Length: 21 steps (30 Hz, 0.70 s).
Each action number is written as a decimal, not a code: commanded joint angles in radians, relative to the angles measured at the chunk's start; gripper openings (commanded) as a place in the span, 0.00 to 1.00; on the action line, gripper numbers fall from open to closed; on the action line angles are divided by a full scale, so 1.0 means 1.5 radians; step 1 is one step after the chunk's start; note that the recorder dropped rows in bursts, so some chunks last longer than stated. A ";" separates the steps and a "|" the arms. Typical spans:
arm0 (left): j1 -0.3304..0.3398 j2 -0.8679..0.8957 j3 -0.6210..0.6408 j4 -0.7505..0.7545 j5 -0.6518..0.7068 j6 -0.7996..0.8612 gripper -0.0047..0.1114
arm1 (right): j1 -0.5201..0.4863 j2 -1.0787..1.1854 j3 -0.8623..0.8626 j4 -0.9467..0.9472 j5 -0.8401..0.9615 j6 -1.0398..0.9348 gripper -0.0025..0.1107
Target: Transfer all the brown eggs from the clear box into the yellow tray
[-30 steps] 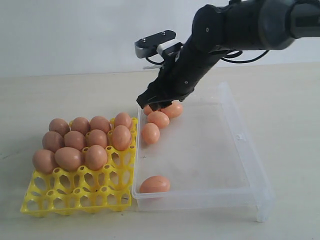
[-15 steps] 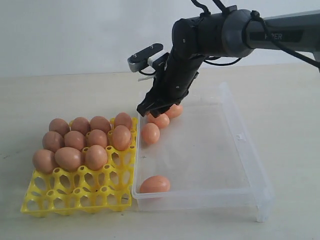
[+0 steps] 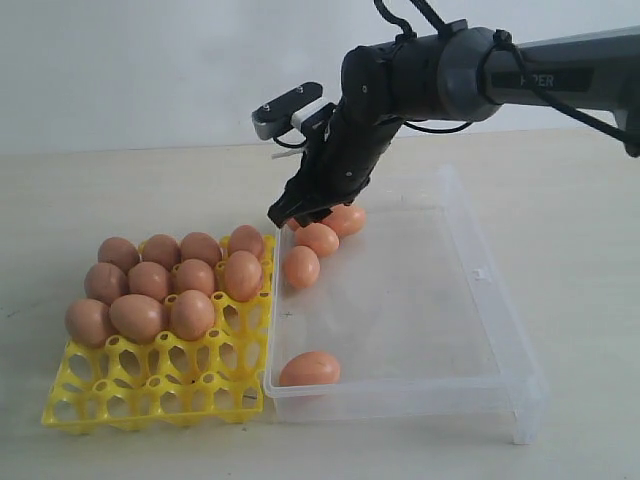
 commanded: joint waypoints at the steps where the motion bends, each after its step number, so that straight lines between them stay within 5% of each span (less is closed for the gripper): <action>1: -0.003 -0.004 -0.003 -0.002 -0.004 -0.003 0.04 | -0.003 0.008 -0.007 -0.004 0.001 0.002 0.43; 21: -0.003 -0.004 -0.003 -0.002 -0.004 -0.003 0.04 | 0.008 0.073 -0.007 0.034 -0.042 -0.019 0.48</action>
